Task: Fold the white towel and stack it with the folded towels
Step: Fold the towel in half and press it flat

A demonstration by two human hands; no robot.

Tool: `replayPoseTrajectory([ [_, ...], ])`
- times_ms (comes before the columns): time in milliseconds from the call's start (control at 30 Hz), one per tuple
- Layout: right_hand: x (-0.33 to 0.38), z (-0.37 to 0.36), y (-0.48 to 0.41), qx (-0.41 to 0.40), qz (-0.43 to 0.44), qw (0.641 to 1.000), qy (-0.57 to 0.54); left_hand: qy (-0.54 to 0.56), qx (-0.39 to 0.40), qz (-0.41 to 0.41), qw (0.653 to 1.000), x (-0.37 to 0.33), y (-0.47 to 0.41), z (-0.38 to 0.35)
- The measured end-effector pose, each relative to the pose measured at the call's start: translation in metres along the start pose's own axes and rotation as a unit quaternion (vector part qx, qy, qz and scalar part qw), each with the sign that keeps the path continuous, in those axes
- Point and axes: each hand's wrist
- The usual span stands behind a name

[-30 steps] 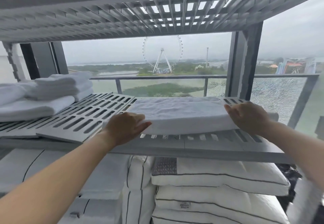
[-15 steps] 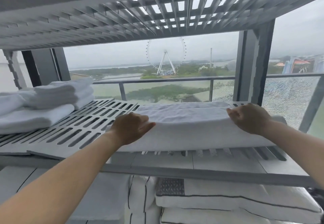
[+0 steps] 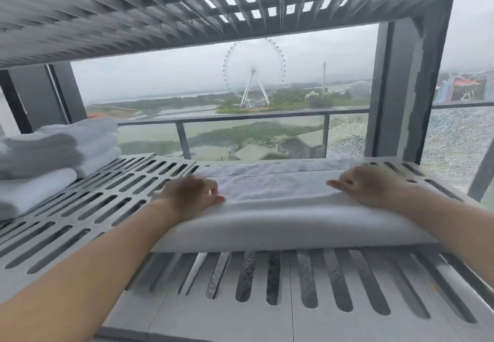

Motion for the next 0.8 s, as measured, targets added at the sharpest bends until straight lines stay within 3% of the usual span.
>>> replayPoseTrajectory([
  [133, -0.011, 0.005, -0.004, 0.141, -0.004, 0.986, -0.09, 0.125, 0.072, -0.02, 0.989, 0.006, -0.002, -0.01],
  [233, -0.018, 0.019, -0.003, 0.218, -0.002, 0.968, -0.121, 0.189, 0.058, -0.028, 0.98, 0.008, -0.002, -0.009],
  [433, -0.019, 0.023, -0.02, 0.141, 0.025, 0.984, -0.105, 0.149, -0.071, -0.025, 0.986, 0.012, -0.019, -0.004],
  [633, -0.017, 0.005, -0.027, 0.143, 0.017, 0.987, -0.068, 0.063, -0.006, -0.038, 0.997, 0.014, -0.025, -0.016],
  [800, -0.02, 0.002, -0.025, 0.16, -0.007, 0.986, -0.036, 0.031, -0.045, -0.041, 0.998, 0.012, -0.03, -0.011],
])
Point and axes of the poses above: each hand's wrist, its own y-axis away from the middle knuckle, its own z-axis out of the back of the hand, x = y × z, and after that the axes turned 3 degrees about -z, right-handed
